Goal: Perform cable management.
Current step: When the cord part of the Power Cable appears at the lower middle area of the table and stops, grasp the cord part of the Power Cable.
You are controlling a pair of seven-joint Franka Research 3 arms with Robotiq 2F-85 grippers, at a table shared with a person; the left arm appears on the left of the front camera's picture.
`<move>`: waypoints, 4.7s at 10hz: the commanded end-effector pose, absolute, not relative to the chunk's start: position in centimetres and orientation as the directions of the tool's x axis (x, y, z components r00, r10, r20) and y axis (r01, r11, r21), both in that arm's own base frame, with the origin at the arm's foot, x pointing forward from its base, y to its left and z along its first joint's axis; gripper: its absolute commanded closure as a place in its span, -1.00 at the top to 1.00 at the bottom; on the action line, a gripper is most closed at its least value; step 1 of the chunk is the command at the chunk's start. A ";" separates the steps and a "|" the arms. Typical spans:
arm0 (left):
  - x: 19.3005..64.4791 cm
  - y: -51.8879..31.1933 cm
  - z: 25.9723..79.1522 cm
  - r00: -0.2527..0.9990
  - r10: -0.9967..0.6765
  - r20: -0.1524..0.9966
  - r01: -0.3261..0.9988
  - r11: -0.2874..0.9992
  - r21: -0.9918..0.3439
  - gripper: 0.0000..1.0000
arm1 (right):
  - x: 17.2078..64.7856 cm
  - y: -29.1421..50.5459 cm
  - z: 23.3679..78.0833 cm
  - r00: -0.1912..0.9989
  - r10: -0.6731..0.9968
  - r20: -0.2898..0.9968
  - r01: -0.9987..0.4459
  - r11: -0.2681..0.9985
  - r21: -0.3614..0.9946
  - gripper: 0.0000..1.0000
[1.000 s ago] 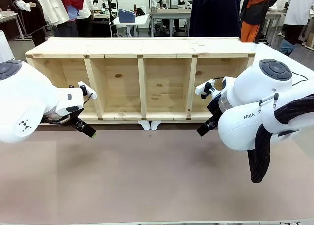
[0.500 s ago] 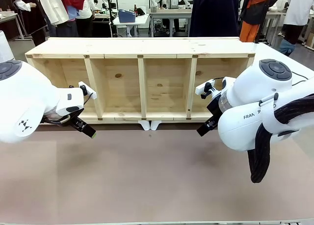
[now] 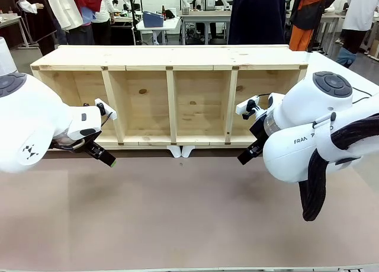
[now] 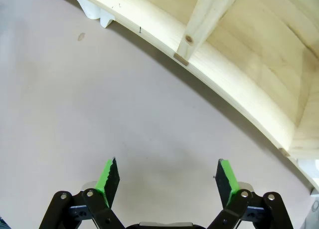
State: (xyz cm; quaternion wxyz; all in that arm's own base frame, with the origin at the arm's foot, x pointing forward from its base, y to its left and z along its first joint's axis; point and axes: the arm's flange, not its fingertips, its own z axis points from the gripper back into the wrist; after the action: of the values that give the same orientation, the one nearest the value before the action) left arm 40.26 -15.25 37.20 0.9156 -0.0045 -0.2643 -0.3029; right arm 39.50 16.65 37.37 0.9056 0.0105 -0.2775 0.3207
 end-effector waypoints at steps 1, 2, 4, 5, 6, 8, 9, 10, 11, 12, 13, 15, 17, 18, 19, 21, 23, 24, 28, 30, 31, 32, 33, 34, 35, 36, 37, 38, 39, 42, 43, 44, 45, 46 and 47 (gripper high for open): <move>40.3 -15.1 37.2 0.680 -0.548 0.488 0.554 0.819 0.149 1.00 | 39.5 16.7 37.4 0.640 0.575 0.510 -0.587 0.794 -0.158 1.00; 40.3 -15.1 37.2 0.680 -0.548 0.488 0.554 0.819 0.149 1.00 | 39.5 16.7 37.4 0.640 0.575 0.510 -0.587 0.794 -0.158 1.00; 40.3 -15.1 37.2 0.680 -0.548 0.488 0.554 0.819 0.149 1.00 | 39.5 16.7 37.4 0.640 0.575 0.510 -0.587 0.794 -0.158 1.00; 40.3 -15.1 37.2 0.680 -0.548 0.488 0.554 0.819 0.149 1.00 | 39.5 16.7 37.4 0.640 0.575 0.510 -0.587 0.794 -0.158 1.00; 40.3 -15.1 37.2 0.680 -0.548 0.488 0.554 0.819 0.149 1.00 | 39.5 16.7 37.4 0.640 0.575 0.510 -0.587 0.794 -0.158 1.00; 40.0 -15.0 37.4 0.682 -0.550 0.483 0.549 0.820 0.159 1.00 | 39.5 16.6 37.4 0.640 0.575 0.509 -0.587 0.794 -0.159 1.00; 39.3 -14.7 37.9 0.678 -0.545 0.493 0.541 0.824 0.168 1.00 | 38.8 16.4 38.1 0.634 0.577 0.514 -0.584 0.794 -0.170 1.00; 38.6 -14.1 39.1 0.663 -0.547 0.511 0.543 0.822 0.175 1.00 | 38.1 15.9 39.1 0.632 0.576 0.519 -0.581 0.795 -0.175 1.00; 37.4 -13.3 40.5 0.642 -0.551 0.532 0.540 0.819 0.197 1.00 | 36.9 15.2 40.3 0.624 0.574 0.530 -0.578 0.796 -0.181 1.00; 36.0 -12.5 41.8 0.627 -0.551 0.551 0.538 0.817 0.206 1.00 | 35.6 14.6 41.4 0.614 0.575 0.541 -0.576 0.795 -0.191 1.00; 34.7 -11.6 43.2 0.609 -0.555 0.566 0.541 0.813 0.215 1.00 | 34.5 14.0 42.6 0.612 0.568 0.550 -0.568 0.800 -0.195 1.00; 31.7 -9.5 45.2 0.585 -0.542 0.603 0.522 0.821 0.232 1.00 | 31.9 12.5 44.8 0.593 0.559 0.580 -0.545 0.809 -0.221 1.00; 28.7 -7.0 47.1 0.563 -0.525 0.638 0.492 0.833 0.252 1.00 | 29.2 10.8 46.9 0.575 0.534 0.621 -0.510 0.827 -0.239 1.00; 27.0 -5.8 47.6 0.542 -0.519 0.661 0.482 0.837 0.261 1.00 | 27.9 9.9 47.7 0.567 0.521 0.638 -0.489 0.836 -0.248 1.00; 25.2 -4.6 47.7 0.520 -0.510 0.685 0.473 0.840 0.266 1.00 | 26.5 8.8 48.4 0.555 0.505 0.660 -0.470 0.846 -0.252 1.00; 22.7 -2.9 47.9 0.487 -0.501 0.716 0.461 0.843 0.276 1.00 | 24.6 7.2 48.7 0.545 0.471 0.693 -0.438 0.865 -0.244 1.00; 20.9 -1.9 47.5 0.463 -0.479 0.746 0.454 0.851 0.264 1.00 | 23.3 6.0 48.2 0.547 0.439 0.713 -0.413 0.882 -0.226 1.00; 20.6 -1.8 47.3 0.468 -0.483 0.740 0.451 0.851 0.270 1.00 | 23.0 5.7 48.0 0.550 0.425 0.719 -0.405 0.888 -0.215 1.00; 29.2 -2.7 61.3 0.482 -0.467 0.741 0.452 0.857 0.246 1.00 | 30.1 7.6 58.9 0.544 0.433 0.719 -0.424 0.881 -0.210 1.00; 29.2 -2.7 61.3 0.482 -0.467 0.741 0.452 0.857 0.246 1.00 | 30.1 7.6 58.9 0.544 0.433 0.719 -0.424 0.881 -0.210 1.00; 29.2 -2.7 61.3 0.482 -0.467 0.741 0.452 0.857 0.246 1.00 | 30.1 7.6 58.9 0.544 0.433 0.719 -0.424 0.881 -0.210 1.00; 29.2 -2.7 61.3 0.482 -0.467 0.741 0.452 0.857 0.246 1.00 | 30.1 7.6 58.9 0.544 0.433 0.719 -0.424 0.881 -0.210 1.00; 29.2 -2.7 61.3 0.482 -0.467 0.741 0.452 0.857 0.246 1.00 | 30.1 7.6 58.9 0.544 0.433 0.719 -0.424 0.881 -0.210 1.00; 29.2 -2.7 61.3 0.482 -0.467 0.741 0.452 0.857 0.246 1.00 | 30.1 7.6 58.9 0.544 0.433 0.719 -0.424 0.881 -0.210 1.00; 29.2 -2.7 61.3 0.482 -0.467 0.741 0.452 0.857 0.246 1.00 | 30.1 7.6 58.9 0.544 0.433 0.719 -0.424 0.881 -0.210 1.00; 29.2 -2.7 61.3 0.482 -0.467 0.741 0.452 0.857 0.246 1.00 | 30.1 7.6 58.9 0.544 0.433 0.719 -0.424 0.881 -0.210 1.00; 29.2 -2.7 61.3 0.482 -0.467 0.741 0.452 0.857 0.246 1.00 | 30.1 7.6 58.9 0.544 0.433 0.719 -0.424 0.881 -0.210 1.00; 29.2 -2.7 61.3 0.482 -0.467 0.741 0.452 0.857 0.246 1.00 | 30.1 7.6 58.9 0.544 0.433 0.719 -0.424 0.881 -0.210 1.00; 29.2 -2.7 61.3 0.482 -0.467 0.741 0.452 0.857 0.246 1.00 | 30.1 7.6 58.9 0.544 0.433 0.719 -0.424 0.881 -0.210 1.00; 29.2 -2.7 61.3 0.482 -0.467 0.741 0.452 0.857 0.246 1.00 | 30.1 7.6 58.9 0.544 0.433 0.719 -0.424 0.881 -0.210 1.00; 29.2 -2.7 61.3 0.482 -0.467 0.741 0.452 0.857 0.246 1.00 | 30.1 7.6 58.9 0.544 0.433 0.719 -0.424 0.881 -0.210 1.00; 29.2 -2.7 61.3 0.482 -0.467 0.741 0.452 0.857 0.246 1.00 | 30.1 7.6 58.9 0.544 0.433 0.719 -0.424 0.881 -0.210 1.00; 29.2 -2.7 61.3 0.482 -0.467 0.741 0.452 0.857 0.246 1.00 | 30.1 7.6 58.9 0.544 0.433 0.719 -0.424 0.881 -0.210 1.00; 29.2 -2.7 61.3 0.482 -0.467 0.741 0.452 0.857 0.246 1.00 | 30.1 7.6 58.9 0.544 0.433 0.719 -0.424 0.881 -0.210 1.00; 29.2 -2.7 61.3 0.482 -0.467 0.741 0.452 0.857 0.246 1.00 | 30.1 7.6 58.9 0.544 0.433 0.719 -0.424 0.881 -0.210 1.00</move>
State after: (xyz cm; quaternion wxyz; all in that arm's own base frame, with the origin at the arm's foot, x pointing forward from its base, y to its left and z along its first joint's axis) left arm 28.91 -2.63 61.29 0.8632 0.0082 -0.4276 -0.2682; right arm 30.05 7.53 58.89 0.8793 -0.0047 -0.4094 0.2434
